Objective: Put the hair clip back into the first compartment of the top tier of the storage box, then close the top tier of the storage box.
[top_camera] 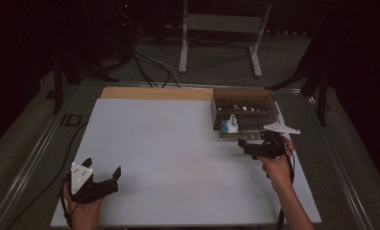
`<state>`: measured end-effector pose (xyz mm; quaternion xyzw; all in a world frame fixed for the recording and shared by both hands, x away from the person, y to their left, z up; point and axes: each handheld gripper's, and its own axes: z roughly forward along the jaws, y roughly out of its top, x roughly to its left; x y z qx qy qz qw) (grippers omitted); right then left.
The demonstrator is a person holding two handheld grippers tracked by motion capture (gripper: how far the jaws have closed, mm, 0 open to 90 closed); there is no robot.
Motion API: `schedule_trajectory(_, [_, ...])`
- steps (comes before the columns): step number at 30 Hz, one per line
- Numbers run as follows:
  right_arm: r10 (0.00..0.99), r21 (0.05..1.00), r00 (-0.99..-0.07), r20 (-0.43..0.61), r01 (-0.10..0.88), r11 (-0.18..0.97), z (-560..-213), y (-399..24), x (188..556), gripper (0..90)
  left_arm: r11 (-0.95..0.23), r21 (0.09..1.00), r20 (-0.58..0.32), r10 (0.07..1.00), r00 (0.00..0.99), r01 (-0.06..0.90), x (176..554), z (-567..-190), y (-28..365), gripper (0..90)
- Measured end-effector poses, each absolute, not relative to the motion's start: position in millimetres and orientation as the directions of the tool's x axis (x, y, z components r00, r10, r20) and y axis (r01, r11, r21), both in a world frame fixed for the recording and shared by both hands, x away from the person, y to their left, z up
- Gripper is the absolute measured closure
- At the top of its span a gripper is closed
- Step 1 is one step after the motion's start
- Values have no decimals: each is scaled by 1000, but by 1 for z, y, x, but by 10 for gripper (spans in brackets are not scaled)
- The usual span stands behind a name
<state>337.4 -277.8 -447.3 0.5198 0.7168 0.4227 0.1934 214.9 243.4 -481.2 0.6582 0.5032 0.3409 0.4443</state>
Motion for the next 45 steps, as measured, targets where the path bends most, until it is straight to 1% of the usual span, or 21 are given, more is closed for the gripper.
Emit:
schedule_trajectory(13, [902, 810, -407, 142, 572, 130, -449, -271, 331, 0, -100, 927, 2, 965, 261, 361, 215, -481, 243, 11])
schedule_trajectory(25, [895, 802, -433, 110, 571, 178, -456, -264, 324, 0, -99, 927, 1, 965, 262, 362, 215, -482, 243, 11])
schedule_trajectory(35, [897, 791, -429, 109, 584, 184, -464, -266, 322, 0, -99, 928, 2, 965, 261, 360, 215, -481, 243, 11])
schedule_trajectory(45, [897, 792, -425, 124, 587, 169, -464, -270, 320, 0, -99, 927, 1, 966, 259, 363, 215, -482, 243, 11])
